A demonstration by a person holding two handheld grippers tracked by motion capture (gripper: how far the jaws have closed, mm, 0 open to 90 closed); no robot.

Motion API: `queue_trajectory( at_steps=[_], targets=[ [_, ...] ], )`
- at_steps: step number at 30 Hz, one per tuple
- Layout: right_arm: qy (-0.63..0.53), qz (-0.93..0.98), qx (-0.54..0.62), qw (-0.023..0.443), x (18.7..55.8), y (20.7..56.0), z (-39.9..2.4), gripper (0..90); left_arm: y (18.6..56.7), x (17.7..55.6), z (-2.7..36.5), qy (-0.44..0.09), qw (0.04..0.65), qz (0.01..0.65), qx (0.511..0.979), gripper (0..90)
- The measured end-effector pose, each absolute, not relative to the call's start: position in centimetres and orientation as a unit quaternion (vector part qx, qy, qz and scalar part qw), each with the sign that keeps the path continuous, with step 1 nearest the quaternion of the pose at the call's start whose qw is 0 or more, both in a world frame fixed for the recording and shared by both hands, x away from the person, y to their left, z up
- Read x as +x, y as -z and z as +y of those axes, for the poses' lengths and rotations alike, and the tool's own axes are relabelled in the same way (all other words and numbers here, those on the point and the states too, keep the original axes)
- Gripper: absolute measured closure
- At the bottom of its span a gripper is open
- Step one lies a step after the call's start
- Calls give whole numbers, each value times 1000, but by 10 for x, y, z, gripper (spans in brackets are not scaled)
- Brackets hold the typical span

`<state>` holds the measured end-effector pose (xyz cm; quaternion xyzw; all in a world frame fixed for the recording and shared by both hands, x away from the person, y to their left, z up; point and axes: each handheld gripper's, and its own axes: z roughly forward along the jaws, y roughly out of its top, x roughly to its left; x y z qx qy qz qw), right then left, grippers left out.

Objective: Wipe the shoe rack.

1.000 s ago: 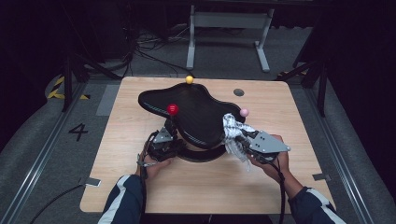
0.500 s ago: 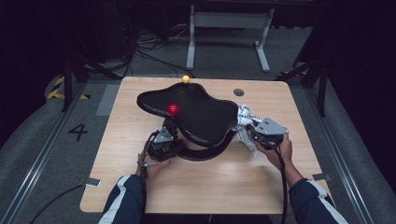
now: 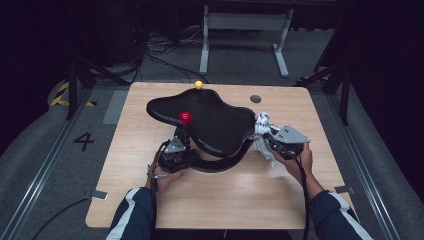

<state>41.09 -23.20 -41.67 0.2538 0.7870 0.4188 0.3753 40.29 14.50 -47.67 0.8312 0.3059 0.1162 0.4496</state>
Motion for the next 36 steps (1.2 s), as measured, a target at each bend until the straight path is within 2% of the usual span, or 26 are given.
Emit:
queue_trajectory(
  at_steps=[12, 21, 30, 36],
  targets=[
    [-465, 788, 147, 375, 361, 386, -198, 790, 477, 403, 144, -118, 450, 306, 831, 740],
    [-484, 784, 103, 375, 333, 371, -187, 788, 477, 403, 144, -118, 447, 307, 832, 740],
    [-446, 794, 162, 380, 365, 390, -198, 790, 477, 403, 143, -117, 445, 307, 833, 740],
    [-438, 794, 228, 355, 393, 404, -221, 792, 477, 403, 143, -117, 445, 308, 833, 739]
  ],
)
